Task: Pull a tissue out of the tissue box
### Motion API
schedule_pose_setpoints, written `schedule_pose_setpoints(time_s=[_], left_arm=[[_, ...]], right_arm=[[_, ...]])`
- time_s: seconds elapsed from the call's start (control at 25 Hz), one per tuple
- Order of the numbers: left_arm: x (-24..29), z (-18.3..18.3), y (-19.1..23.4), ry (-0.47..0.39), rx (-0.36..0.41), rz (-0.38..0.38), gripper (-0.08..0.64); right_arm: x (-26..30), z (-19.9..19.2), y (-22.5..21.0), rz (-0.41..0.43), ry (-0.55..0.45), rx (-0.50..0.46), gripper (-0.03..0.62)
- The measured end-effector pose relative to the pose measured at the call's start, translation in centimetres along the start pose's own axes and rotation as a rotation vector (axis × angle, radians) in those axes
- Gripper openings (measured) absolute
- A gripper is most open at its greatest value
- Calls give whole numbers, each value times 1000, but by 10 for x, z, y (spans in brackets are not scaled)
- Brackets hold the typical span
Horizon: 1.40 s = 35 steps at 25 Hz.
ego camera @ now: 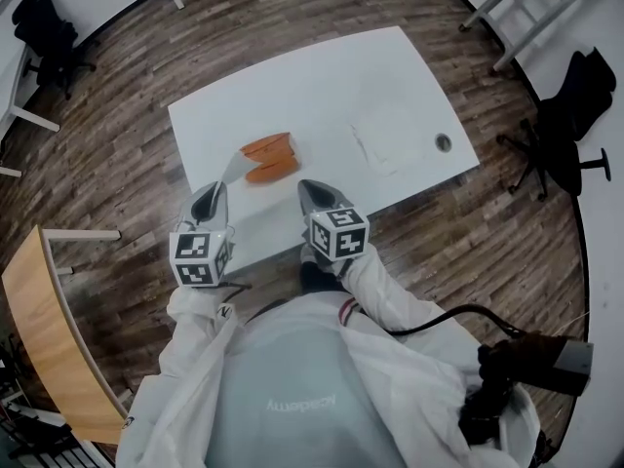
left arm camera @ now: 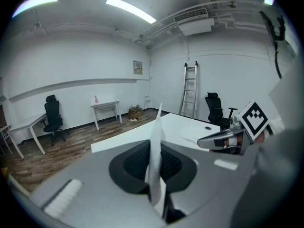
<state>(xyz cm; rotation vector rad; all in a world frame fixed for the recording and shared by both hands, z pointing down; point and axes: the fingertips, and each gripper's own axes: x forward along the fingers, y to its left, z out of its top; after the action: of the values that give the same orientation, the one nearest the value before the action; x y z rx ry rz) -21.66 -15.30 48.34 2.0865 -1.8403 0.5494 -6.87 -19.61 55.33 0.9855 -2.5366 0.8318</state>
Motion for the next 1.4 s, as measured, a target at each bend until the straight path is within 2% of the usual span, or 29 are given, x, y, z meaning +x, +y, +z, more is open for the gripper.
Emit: schedule_pose_setpoints(time_s=[0.4,0.96,1.4], left_arm=[[-49,-34,-8,-29,-28,-9,3],[-117,-63,-33,-71,-35,-7,3],[-150,-77,-57,-116,-51,-20,2]], right_arm=[[-45,-26,29,-33,-27,-50,0],[-99,-57,67,-38,-68,-86,0],[-144,-67,78,-69,-118,-105,0]])
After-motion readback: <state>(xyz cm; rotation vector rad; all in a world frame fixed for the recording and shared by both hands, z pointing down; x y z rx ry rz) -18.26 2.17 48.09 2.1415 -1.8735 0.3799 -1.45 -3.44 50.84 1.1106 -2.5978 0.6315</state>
